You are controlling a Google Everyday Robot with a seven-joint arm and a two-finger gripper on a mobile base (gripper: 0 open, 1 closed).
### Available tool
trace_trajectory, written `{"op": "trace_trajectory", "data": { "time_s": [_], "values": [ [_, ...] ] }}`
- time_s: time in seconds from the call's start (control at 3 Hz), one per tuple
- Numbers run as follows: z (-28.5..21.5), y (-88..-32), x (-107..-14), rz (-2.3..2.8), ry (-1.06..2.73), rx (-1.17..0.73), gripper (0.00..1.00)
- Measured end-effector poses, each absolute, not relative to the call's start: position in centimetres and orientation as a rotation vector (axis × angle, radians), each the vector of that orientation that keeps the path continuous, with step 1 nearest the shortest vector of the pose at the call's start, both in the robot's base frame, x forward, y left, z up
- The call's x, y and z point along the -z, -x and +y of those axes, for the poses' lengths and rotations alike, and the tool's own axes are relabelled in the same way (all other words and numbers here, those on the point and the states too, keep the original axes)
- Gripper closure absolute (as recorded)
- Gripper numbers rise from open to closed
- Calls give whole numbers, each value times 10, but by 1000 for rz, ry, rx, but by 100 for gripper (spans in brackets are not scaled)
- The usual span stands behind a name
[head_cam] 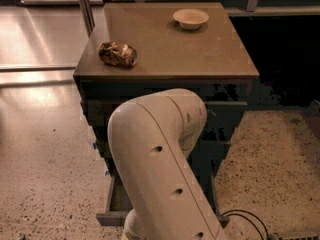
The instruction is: Close bottom drawer
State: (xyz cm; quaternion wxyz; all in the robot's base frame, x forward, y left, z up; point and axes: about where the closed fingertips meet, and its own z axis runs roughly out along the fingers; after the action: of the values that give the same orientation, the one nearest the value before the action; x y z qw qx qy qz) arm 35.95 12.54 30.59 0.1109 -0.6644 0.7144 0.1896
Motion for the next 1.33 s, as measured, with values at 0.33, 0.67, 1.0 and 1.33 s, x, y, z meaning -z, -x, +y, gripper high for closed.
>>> {"op": "trace_trajectory", "data": {
  "time_s": [0.33, 0.67, 1.0, 1.33],
  "values": [
    [128, -384, -285, 2142, 1821, -476, 100],
    [128, -384, -285, 2142, 1821, -476, 100],
    [135, -383, -261, 2129, 1758, -540, 100],
    [156, -377, -218, 2120, 1632, -698, 100]
  ]
}}
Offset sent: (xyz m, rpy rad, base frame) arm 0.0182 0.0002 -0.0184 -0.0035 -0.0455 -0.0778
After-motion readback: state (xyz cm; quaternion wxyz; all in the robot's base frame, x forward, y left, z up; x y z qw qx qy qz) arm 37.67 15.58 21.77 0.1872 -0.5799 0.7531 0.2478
